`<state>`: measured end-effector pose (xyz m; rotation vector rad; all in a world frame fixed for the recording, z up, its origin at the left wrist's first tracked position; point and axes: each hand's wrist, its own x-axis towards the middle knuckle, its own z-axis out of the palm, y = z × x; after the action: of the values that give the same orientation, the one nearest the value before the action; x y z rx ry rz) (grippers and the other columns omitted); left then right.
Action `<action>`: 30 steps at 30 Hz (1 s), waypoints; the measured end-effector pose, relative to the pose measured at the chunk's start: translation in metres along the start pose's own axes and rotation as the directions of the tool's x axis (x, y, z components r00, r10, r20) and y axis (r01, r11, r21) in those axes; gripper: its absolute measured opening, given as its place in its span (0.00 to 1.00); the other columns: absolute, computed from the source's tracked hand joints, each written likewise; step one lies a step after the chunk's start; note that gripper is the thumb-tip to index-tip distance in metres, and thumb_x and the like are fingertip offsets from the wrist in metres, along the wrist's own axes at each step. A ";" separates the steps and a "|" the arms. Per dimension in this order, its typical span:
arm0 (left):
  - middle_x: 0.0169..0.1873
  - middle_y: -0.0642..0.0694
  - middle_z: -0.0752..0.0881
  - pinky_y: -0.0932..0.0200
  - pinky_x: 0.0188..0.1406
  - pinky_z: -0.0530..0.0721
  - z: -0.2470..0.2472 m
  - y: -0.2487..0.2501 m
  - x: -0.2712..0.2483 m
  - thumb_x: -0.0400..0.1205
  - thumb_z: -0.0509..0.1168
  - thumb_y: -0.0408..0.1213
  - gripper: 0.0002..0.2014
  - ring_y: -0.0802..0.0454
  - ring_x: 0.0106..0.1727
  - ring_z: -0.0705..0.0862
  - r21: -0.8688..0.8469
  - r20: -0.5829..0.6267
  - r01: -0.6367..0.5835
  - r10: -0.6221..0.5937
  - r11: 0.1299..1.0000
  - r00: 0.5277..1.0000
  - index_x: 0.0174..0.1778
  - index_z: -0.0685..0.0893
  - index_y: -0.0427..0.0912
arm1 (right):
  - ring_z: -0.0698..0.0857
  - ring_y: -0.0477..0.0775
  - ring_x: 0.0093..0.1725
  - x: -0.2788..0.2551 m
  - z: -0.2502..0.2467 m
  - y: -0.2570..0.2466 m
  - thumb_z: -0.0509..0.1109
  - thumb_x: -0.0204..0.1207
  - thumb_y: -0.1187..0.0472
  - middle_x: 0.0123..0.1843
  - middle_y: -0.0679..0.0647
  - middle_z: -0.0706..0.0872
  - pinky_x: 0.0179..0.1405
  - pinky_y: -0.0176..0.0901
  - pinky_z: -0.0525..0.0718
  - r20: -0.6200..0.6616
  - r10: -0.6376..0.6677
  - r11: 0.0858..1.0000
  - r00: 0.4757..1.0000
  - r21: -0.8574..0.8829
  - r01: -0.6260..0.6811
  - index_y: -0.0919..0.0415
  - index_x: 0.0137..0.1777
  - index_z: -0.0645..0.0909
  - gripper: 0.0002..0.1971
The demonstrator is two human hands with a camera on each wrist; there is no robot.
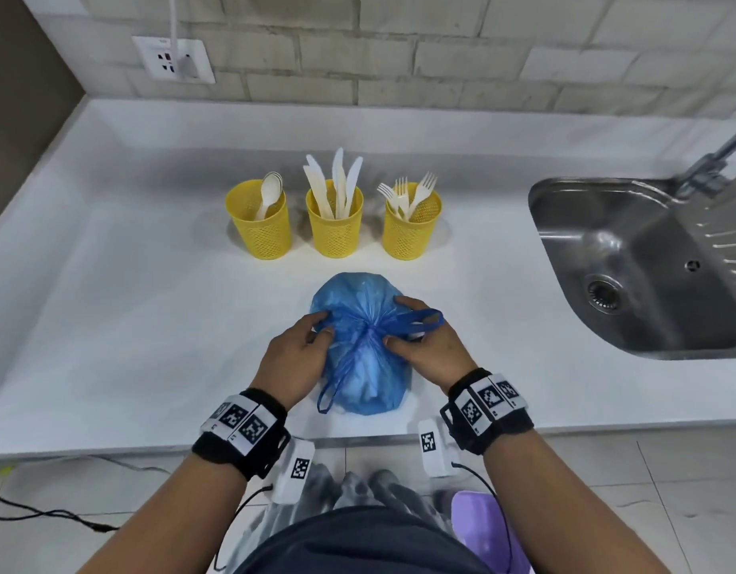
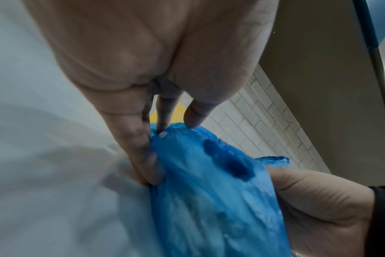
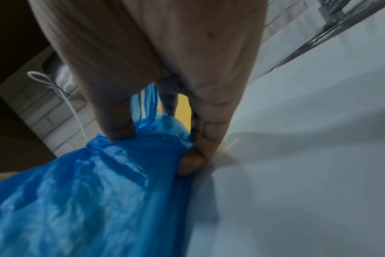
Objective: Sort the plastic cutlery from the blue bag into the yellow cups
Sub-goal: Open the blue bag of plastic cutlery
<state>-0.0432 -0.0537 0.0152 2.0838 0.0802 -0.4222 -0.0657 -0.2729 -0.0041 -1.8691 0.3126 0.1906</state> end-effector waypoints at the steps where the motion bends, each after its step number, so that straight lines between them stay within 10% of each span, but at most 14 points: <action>1: 0.44 0.56 0.87 0.60 0.52 0.83 0.003 0.002 0.000 0.89 0.61 0.45 0.17 0.59 0.43 0.87 0.000 0.007 0.001 -0.001 1.000 1.000 0.74 0.82 0.56 | 0.90 0.43 0.59 -0.001 -0.004 0.001 0.79 0.65 0.58 0.64 0.45 0.89 0.70 0.52 0.85 -0.007 0.004 1.000 1.000 -0.001 -0.004 0.38 0.70 0.79 0.32; 7: 0.48 0.51 0.89 0.43 0.60 0.90 0.019 0.006 -0.001 0.85 0.64 0.50 0.21 0.50 0.49 0.91 -0.078 0.059 0.037 -0.032 0.996 0.998 0.75 0.81 0.55 | 0.87 0.47 0.66 0.005 -0.016 0.002 0.77 0.58 0.48 0.71 0.47 0.84 0.74 0.52 0.83 -0.001 0.008 0.995 1.000 -0.103 -0.008 0.32 0.67 0.78 0.33; 14: 0.44 0.42 0.90 0.42 0.43 0.93 0.020 0.016 -0.018 0.87 0.64 0.40 0.10 0.47 0.38 0.91 -0.135 0.127 0.102 -0.085 0.986 0.988 0.62 0.85 0.44 | 0.81 0.53 0.74 0.023 -0.028 -0.018 0.71 0.74 0.67 0.76 0.50 0.82 0.81 0.51 0.74 0.089 0.006 0.965 0.996 -0.260 0.018 0.50 0.81 0.75 0.33; 17: 0.39 0.50 0.92 0.43 0.46 0.92 0.008 0.021 -0.014 0.84 0.64 0.46 0.08 0.49 0.37 0.90 0.069 0.064 -0.037 0.032 0.997 0.997 0.49 0.88 0.50 | 0.83 0.57 0.69 0.025 -0.030 -0.021 0.72 0.74 0.63 0.70 0.53 0.84 0.74 0.55 0.79 0.041 0.013 0.967 0.999 -0.256 -0.002 0.52 0.76 0.76 0.29; 22: 0.51 0.52 0.83 0.53 0.57 0.84 -0.004 0.029 0.004 0.80 0.72 0.40 0.13 0.53 0.50 0.84 0.326 -0.056 -0.362 0.400 0.873 0.915 0.60 0.87 0.50 | 0.80 0.52 0.54 -0.004 -0.026 -0.014 0.73 0.72 0.61 0.56 0.54 0.79 0.57 0.48 0.81 -0.292 -0.188 0.946 0.938 -0.310 0.093 0.56 0.59 0.79 0.16; 25: 0.63 0.47 0.80 0.54 0.69 0.77 0.002 0.033 0.019 0.78 0.75 0.38 0.20 0.47 0.64 0.80 0.387 0.084 -0.545 0.560 0.743 0.824 0.67 0.86 0.51 | 0.83 0.58 0.49 -0.018 -0.017 -0.004 0.74 0.72 0.62 0.50 0.56 0.80 0.57 0.52 0.82 -0.196 -0.241 0.899 0.951 -0.415 0.142 0.56 0.52 0.84 0.09; 30: 0.65 0.47 0.84 0.46 0.71 0.79 0.024 0.037 0.034 0.79 0.73 0.40 0.17 0.42 0.65 0.81 0.519 0.230 -0.553 0.517 0.651 0.824 0.65 0.88 0.53 | 0.83 0.63 0.51 -0.015 0.000 0.006 0.71 0.79 0.59 0.51 0.58 0.82 0.56 0.58 0.83 -0.102 -0.250 0.855 0.963 -0.490 0.170 0.58 0.55 0.85 0.07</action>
<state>-0.0090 -0.0970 0.0230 2.5334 -0.7898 -0.1377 -0.0821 -0.2729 -0.0052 -2.4029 0.1751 -0.0444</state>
